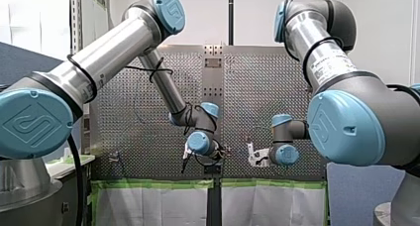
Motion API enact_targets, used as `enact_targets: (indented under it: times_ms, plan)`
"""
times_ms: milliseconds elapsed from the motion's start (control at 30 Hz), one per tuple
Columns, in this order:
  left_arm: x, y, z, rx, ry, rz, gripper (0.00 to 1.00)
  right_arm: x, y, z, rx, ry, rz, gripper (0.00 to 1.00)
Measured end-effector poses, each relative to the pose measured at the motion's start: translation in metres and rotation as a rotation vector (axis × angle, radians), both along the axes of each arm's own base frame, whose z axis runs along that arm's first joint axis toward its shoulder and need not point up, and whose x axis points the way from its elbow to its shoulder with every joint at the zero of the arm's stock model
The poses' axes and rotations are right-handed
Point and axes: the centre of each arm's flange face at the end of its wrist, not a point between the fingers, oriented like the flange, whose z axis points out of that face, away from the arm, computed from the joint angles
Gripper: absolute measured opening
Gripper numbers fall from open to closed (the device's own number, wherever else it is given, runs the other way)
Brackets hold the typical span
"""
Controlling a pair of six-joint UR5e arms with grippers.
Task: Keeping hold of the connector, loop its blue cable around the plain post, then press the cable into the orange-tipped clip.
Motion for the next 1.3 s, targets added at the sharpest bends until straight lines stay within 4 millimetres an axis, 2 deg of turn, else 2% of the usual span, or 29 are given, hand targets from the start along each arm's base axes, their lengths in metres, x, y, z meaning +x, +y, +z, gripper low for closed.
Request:
enact_targets:
  times_ms: [333, 700, 933, 1300]
  plan:
    - [-0.006, 0.014, 0.000, 0.017, 0.058, 0.056, 1.00, 0.004, 0.017, -0.007, 0.008, -0.004, 0.011, 0.00]
    - [-0.005, 0.030, 0.004, 0.032, 0.064, 0.112, 1.00, 0.011, 0.017, -0.004, -0.027, -0.020, 0.039, 0.00]
    - [0.001, 0.045, 0.000, 0.036, 0.075, 0.148, 1.00, 0.021, 0.017, -0.001, -0.055, -0.048, 0.102, 0.00]
    - [0.010, 0.056, 0.000, 0.030, 0.080, 0.175, 1.00, 0.039, 0.017, 0.005, -0.058, -0.067, 0.208, 0.00]
